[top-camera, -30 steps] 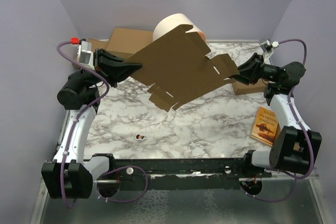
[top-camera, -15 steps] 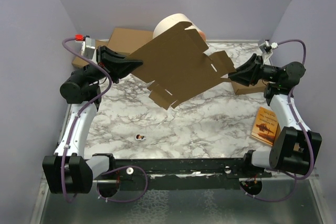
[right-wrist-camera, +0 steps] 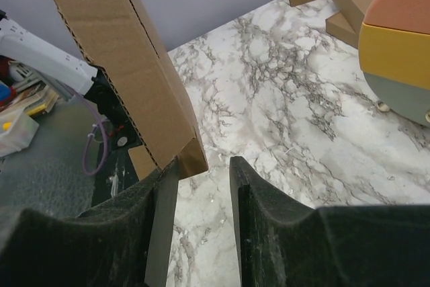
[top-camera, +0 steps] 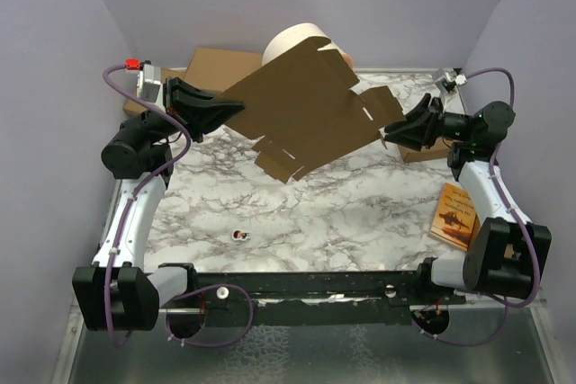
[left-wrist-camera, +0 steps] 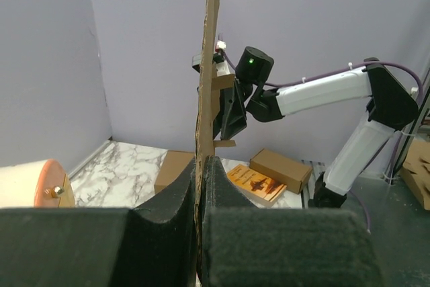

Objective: Fold the paper box

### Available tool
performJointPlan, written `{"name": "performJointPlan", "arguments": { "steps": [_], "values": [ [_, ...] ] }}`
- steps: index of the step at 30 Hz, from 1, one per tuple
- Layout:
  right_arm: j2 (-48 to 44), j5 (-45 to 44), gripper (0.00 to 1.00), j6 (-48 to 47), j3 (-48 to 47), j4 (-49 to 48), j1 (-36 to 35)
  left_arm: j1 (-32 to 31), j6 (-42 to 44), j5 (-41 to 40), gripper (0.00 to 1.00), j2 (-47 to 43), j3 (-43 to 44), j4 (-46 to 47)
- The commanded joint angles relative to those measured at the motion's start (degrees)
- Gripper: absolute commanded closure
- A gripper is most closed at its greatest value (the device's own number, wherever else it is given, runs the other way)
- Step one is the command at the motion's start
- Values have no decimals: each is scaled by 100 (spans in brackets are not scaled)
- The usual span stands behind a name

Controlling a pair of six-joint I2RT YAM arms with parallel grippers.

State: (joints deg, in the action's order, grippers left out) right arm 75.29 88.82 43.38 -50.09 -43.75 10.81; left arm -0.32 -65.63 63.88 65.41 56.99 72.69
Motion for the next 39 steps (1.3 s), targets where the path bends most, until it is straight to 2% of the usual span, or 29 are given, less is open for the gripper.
{"name": "performJointPlan", "arguments": {
  "steps": [1,5,8,18,22,30,39],
  "values": [
    [83,-98,63,94,-36,-279,-44,40,-373,-21,100,54,202,611],
    [242,-210,58,1151,9,-1718,-44,41,-692,-37,100,166,239,998],
    [389,-253,55,1652,-13,-2284,-75,43,-860,-82,100,228,255,1201],
    [461,-289,53,1726,-35,-2469,-319,40,-1426,-171,100,439,300,1906],
    [528,-278,54,1986,-65,-2844,-334,40,-1531,-182,100,477,328,2015],
    [477,-238,67,2162,57,-3224,-360,41,-1596,-235,100,532,410,2091],
    [441,-262,74,2615,132,-3951,-384,44,-1676,-294,100,660,470,2168]
  ]
}}
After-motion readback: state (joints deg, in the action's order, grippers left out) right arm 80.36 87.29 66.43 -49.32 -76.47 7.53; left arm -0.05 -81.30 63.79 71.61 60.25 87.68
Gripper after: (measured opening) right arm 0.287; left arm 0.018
